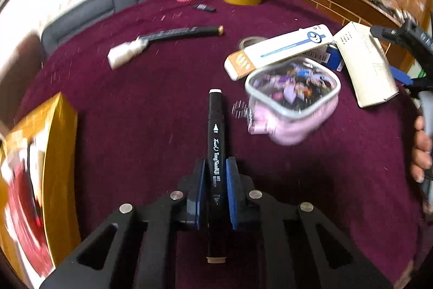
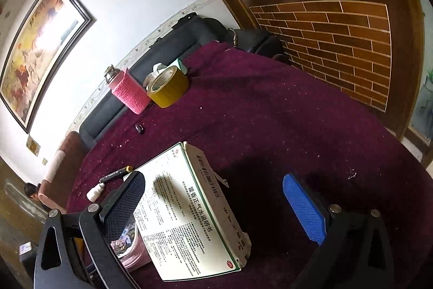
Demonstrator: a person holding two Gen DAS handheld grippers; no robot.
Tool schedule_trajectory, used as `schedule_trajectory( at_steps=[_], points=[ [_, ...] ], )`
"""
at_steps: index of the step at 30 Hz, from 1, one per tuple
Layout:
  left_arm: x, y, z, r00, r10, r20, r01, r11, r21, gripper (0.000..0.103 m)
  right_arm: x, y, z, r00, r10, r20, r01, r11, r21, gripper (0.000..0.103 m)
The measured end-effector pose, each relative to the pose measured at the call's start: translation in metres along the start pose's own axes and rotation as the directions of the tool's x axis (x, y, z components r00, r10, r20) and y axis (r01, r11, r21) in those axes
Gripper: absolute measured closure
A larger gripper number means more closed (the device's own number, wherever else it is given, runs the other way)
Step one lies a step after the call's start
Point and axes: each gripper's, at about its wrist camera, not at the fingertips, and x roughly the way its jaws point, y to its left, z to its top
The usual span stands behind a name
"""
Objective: Organize objects
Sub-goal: 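Lift the black marker with the left tool while the right tool grasps the white toothpaste box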
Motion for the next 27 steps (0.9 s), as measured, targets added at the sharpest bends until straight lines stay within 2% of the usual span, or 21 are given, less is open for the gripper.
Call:
schedule_trajectory(
  at_steps=[2,4,6,8,9,11,13,18,22,27],
  points=[
    [-0.004,0.005,-0.007,1.000,-0.008,-0.011,0.008,1.000,-0.023,0.089,0.001,0.002,-0.001,1.000,-0.010,0.001,0.010,1.000,-0.011,0.000],
    [-0.003,0.007,-0.006,1.000,-0.003,-0.005,0.003,1.000,-0.025,0.082,0.003,0.003,-0.001,1.000,-0.021,-0.006,0.020,1.000,-0.020,0.000],
    [0.002,0.006,-0.001,0.999,0.031,0.009,-0.031,0.999,-0.033,0.068,0.004,0.003,-0.001,1.000,-0.031,-0.004,0.031,0.999,-0.026,0.000],
    [0.006,0.004,0.002,0.999,0.043,0.032,-0.042,0.999,-0.029,0.067,0.003,0.003,0.000,0.999,-0.048,0.009,0.048,0.998,-0.031,0.000],
    [0.008,0.004,0.003,0.998,0.045,0.037,-0.044,0.999,-0.025,0.071,0.002,0.002,0.000,0.998,-0.057,0.016,0.058,0.998,-0.032,0.000],
    [0.007,0.002,0.005,0.999,0.018,0.031,-0.017,0.999,-0.034,0.089,0.001,0.000,0.000,0.998,-0.065,0.024,0.065,0.997,-0.030,0.000],
    [0.003,0.002,0.003,0.999,0.020,0.033,-0.019,0.999,-0.042,0.089,0.000,-0.001,0.001,0.997,-0.069,0.025,0.070,0.997,-0.028,0.000],
    [-0.029,0.015,0.001,0.995,-0.028,0.100,0.039,0.993,-0.111,0.089,0.000,-0.002,0.001,0.995,-0.095,0.036,0.096,0.995,-0.033,0.000],
    [-0.067,0.025,-0.001,0.977,-0.068,0.200,0.099,0.984,-0.146,0.089,-0.003,0.001,0.000,0.991,-0.121,0.054,0.124,0.991,-0.054,0.000],
    [-0.093,0.040,-0.012,0.958,-0.095,0.269,0.146,0.973,-0.176,0.089,-0.013,0.010,0.000,0.980,-0.157,0.119,0.167,0.982,-0.085,0.000]
  ],
)
